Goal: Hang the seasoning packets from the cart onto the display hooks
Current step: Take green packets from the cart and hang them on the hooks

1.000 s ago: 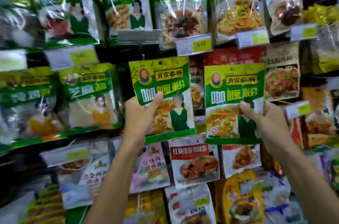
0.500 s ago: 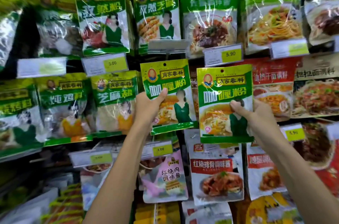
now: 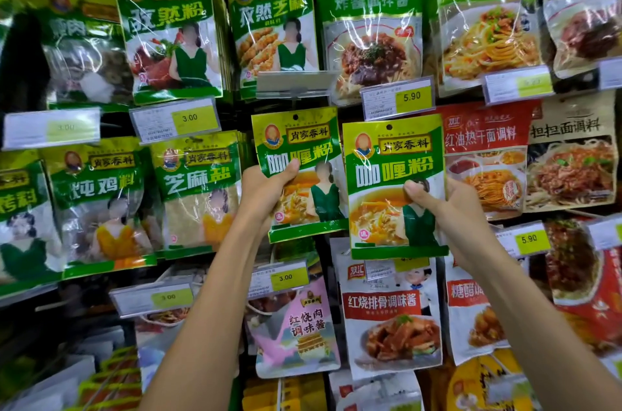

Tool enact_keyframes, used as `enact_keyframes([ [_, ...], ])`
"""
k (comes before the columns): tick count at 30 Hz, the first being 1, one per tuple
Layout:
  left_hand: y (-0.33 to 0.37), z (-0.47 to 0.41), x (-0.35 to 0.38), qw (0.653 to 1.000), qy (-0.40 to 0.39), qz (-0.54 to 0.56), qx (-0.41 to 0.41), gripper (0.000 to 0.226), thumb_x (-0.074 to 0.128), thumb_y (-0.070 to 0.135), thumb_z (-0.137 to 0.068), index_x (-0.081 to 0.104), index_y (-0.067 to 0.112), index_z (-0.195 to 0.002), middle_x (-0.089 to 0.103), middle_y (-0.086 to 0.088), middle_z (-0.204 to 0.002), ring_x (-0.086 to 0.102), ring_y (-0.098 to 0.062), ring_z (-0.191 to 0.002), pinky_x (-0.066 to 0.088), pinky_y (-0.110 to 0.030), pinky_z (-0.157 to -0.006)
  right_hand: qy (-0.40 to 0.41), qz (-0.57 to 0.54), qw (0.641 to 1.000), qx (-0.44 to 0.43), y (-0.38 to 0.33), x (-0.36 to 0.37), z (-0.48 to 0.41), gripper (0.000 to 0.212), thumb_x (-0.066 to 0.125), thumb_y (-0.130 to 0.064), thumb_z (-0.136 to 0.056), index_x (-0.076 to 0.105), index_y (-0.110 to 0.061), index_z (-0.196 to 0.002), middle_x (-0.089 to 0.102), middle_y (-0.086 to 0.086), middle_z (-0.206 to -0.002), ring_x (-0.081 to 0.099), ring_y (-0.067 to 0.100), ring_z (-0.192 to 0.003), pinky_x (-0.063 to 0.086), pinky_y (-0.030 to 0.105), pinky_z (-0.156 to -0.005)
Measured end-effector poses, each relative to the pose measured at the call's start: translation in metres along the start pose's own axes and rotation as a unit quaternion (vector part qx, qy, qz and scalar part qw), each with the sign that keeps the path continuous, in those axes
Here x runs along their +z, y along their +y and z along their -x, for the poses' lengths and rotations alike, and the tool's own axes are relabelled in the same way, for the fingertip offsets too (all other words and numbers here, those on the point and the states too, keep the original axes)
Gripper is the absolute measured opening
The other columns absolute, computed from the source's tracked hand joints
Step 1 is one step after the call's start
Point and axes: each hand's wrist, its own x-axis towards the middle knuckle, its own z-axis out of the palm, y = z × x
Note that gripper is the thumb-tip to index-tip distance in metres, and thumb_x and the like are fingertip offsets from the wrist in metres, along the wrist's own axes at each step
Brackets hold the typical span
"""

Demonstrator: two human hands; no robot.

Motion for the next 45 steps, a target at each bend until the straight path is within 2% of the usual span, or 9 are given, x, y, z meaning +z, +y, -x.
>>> enact_keyframes([
  [6, 0.001, 0.003, 0.0, 1.0, 0.001, 0.026, -0.003, 0.048, 0.073, 0.02, -0.082, 0.026, 0.018, -0.076, 0.068, 0.001, -0.052, 0.069, -0.014, -0.053, 0.053, -0.025, -0.044, 0.003, -0.006, 1.0, -0.002, 0.002, -0.002, 0.001, 0.01, 0.065, -0.025, -0.089, 0.066, -0.015, -0.093, 0.073, 0.012, -0.1, 0.069, 0.028, -0.096, 0.052, 0.055, -0.091],
  [15, -0.005, -0.001, 0.005, 1.0, -0.009, -0.003, 0.017, 0.039, 0.074, 0.022, -0.082, 0.036, 0.02, -0.072, 0.068, 0.004, -0.052, 0.069, -0.012, -0.055, 0.059, -0.033, -0.062, 0.008, -0.019, 1.0, 0.001, 0.005, -0.004, 0.003, 0.008, 0.065, -0.023, -0.089, 0.067, -0.018, -0.094, 0.074, 0.009, -0.1, 0.07, 0.027, -0.095, 0.053, 0.054, -0.09],
  [19, -0.008, -0.006, 0.003, 1.0, -0.015, 0.005, 0.0, 0.03, 0.076, 0.022, -0.081, 0.05, 0.007, -0.081, 0.07, -0.001, -0.057, 0.071, -0.016, -0.057, 0.054, -0.025, -0.048, 0.011, -0.022, 1.0, 0.006, 0.009, -0.002, 0.003, 0.009, 0.065, -0.022, -0.089, 0.067, -0.015, -0.095, 0.073, 0.01, -0.1, 0.07, 0.027, -0.095, 0.053, 0.053, -0.089],
  [25, -0.015, -0.018, 0.002, 0.999, -0.007, -0.012, -0.031, 0.035, 0.077, 0.024, -0.08, 0.049, 0.003, -0.087, 0.069, -0.003, -0.056, 0.07, -0.018, -0.055, 0.054, -0.025, -0.046, -0.001, -0.031, 1.0, 0.0, 0.013, 0.003, 0.0, 0.007, 0.066, -0.023, -0.088, 0.068, -0.017, -0.091, 0.075, 0.005, -0.094, 0.072, 0.024, -0.091, 0.057, 0.046, -0.083],
  [28, -0.019, -0.026, 0.007, 0.998, 0.005, -0.025, -0.05, 0.058, 0.077, 0.027, -0.079, 0.047, -0.008, -0.113, 0.072, -0.015, -0.085, 0.073, -0.024, -0.075, 0.06, -0.037, -0.067, -0.002, -0.03, 1.0, -0.006, 0.014, 0.009, -0.002, 0.005, 0.067, -0.025, -0.088, 0.07, -0.021, -0.089, 0.076, -0.001, -0.09, 0.072, 0.017, -0.088, 0.057, 0.043, -0.082],
  [31, -0.021, -0.034, 0.011, 0.998, 0.015, -0.034, -0.057, 0.084, 0.077, 0.032, -0.078, 0.033, -0.009, -0.136, 0.062, -0.024, -0.119, 0.063, -0.036, -0.107, 0.051, -0.051, -0.094, -0.008, -0.028, 1.0, -0.011, 0.012, 0.017, -0.003, 0.004, 0.067, -0.025, -0.088, 0.069, -0.022, -0.087, 0.076, -0.005, -0.086, 0.072, 0.013, -0.083, 0.058, 0.042, -0.082],
  [36, -0.028, -0.047, 0.015, 0.996, 0.029, -0.032, -0.076, 0.062, 0.074, 0.031, -0.082, 0.046, 0.003, -0.128, 0.056, -0.022, -0.13, 0.058, -0.034, -0.116, 0.048, -0.049, -0.098, -0.015, -0.034, 0.999, -0.005, 0.007, 0.028, -0.002, 0.006, 0.068, -0.026, -0.087, 0.069, -0.02, -0.085, 0.076, 0.001, -0.089, 0.072, 0.021, -0.089, 0.055, 0.049, -0.087],
  [39, -0.026, -0.044, 0.013, 0.994, 0.03, -0.059, -0.083, 0.078, 0.068, 0.038, -0.086, 0.03, 0.001, -0.143, 0.046, -0.021, -0.141, 0.05, -0.035, -0.126, 0.045, -0.049, -0.102, -0.02, -0.038, 0.999, -0.002, 0.004, 0.035, 0.0, 0.006, 0.068, -0.025, -0.088, 0.069, -0.02, -0.085, 0.076, 0.003, -0.09, 0.071, 0.024, -0.092, 0.054, 0.051, -0.09],
  [45, -0.015, 0.02, -0.006, 0.949, 0.092, -0.272, 0.133, 0.044, 0.052, 0.027, -0.098, 0.043, 0.002, -0.133, 0.058, -0.014, -0.125, 0.058, -0.02, -0.104, 0.042, -0.022, -0.083, -0.042, -0.051, 0.998, 0.016, 0.008, 0.048, 0.001, 0.015, 0.067, -0.026, -0.088, 0.068, -0.016, -0.098, 0.076, -0.001, -0.091, 0.072, 0.02, -0.091, 0.057, 0.042, -0.082],
])
